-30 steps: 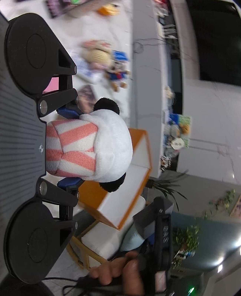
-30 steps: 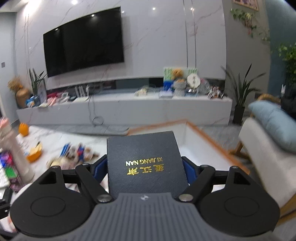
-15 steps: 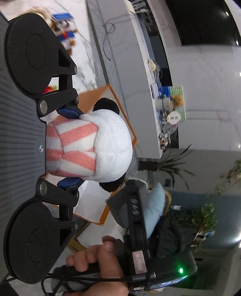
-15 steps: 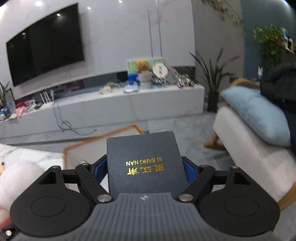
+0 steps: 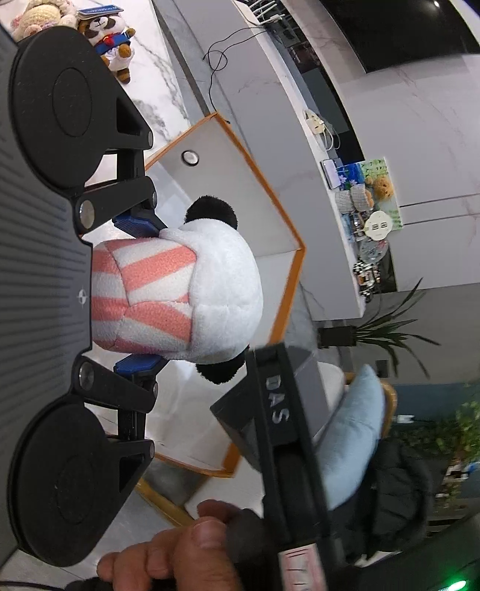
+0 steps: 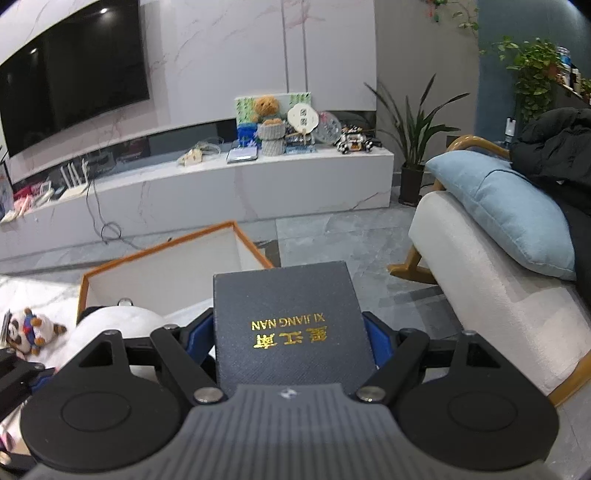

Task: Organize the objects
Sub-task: 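Lower the plush into the orange box with the left tool while the right tool releases the book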

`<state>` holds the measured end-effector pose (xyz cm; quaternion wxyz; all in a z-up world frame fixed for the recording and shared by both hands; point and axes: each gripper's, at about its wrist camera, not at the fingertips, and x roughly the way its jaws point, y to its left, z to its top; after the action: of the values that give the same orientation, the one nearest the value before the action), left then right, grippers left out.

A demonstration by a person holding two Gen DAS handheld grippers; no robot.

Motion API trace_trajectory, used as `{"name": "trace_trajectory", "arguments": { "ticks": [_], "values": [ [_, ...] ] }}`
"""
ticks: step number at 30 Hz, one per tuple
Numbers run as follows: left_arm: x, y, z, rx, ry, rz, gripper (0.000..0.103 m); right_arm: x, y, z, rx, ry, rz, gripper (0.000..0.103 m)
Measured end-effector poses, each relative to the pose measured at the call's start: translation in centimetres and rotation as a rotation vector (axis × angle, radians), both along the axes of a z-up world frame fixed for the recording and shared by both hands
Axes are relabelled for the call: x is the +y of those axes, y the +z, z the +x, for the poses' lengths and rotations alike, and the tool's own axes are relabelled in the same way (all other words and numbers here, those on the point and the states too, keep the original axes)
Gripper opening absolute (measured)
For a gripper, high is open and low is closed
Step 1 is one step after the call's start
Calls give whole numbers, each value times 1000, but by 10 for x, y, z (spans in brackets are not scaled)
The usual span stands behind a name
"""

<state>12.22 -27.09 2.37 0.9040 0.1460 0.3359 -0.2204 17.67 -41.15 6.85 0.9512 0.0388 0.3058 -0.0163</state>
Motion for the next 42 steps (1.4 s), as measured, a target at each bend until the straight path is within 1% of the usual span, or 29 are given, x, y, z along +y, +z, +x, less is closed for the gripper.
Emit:
{"name": "trace_trajectory", "arguments": {
  "ticks": [2, 5, 9, 11, 13, 17, 28, 29, 31, 35, 38, 42],
  "values": [
    [-4, -8, -1, 24, -8, 21, 71, 3, -6, 4, 22, 24, -5, 82],
    [-8, -16, -1, 63, -15, 38, 71, 10, -16, 11, 67, 60, -40, 82],
    [-7, -26, 4, 138, -3, 30, 71, 13, -26, 20, 134, 67, -54, 82],
    [-7, -26, 3, 133, -4, 34, 71, 13, -31, 20, 161, 72, -61, 82],
    [-6, -25, 5, 149, -2, 41, 71, 14, -36, 22, 190, 76, -72, 82],
    [-8, -25, 7, 182, -5, 58, 71, 8, -41, 27, 229, 73, -38, 82],
    [-1, -31, 12, 203, -18, 53, 77, 12, -43, 28, 254, 63, -59, 83],
    [-1, -30, 12, 202, -17, 50, 84, 11, -43, 28, 259, 58, -59, 83],
    [1, -27, 12, 196, -13, 32, 93, 9, -43, 28, 259, 54, -44, 83],
    [6, -23, 14, 207, -9, 5, 93, 5, -40, 28, 240, 35, -24, 83],
    [11, -17, 14, 191, -3, -15, 93, 4, -37, 27, 217, 25, -5, 83],
    [28, 0, 7, 151, 19, -108, 93, 3, -30, 26, 184, 14, 24, 83]
  ]
}}
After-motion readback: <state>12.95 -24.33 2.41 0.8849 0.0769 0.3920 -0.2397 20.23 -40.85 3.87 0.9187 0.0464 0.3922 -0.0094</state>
